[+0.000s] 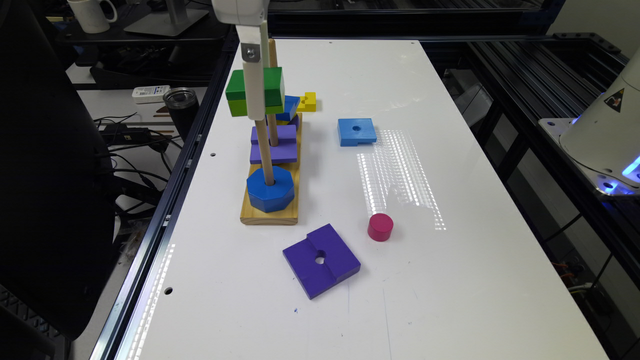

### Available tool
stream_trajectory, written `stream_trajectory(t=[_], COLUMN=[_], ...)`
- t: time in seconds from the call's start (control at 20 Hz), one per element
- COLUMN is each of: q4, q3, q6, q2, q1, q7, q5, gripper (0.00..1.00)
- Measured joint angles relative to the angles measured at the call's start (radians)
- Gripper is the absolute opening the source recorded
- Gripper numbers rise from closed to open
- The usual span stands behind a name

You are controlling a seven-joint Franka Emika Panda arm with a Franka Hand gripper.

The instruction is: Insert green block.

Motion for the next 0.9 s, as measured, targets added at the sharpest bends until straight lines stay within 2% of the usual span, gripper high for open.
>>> stream_trajectory(t=[0.15, 0.35, 0.45, 0.9], q4=[0.006, 0.045, 0.055, 0.058], q3=[-0.001, -0.001, -0.001, 0.003], q6=[0.009, 0.013, 0.013, 0.013], q2=[0.005, 0.036, 0.045, 0.047], q1=[-0.004, -0.005, -0.005, 0.0], q7=[-0.002, -0.002, -0.002, 0.0], q5=[-0.0001, -0.0035, -0.0044, -0.0044], gripper=[0.0, 0.0, 0.0, 0.0])
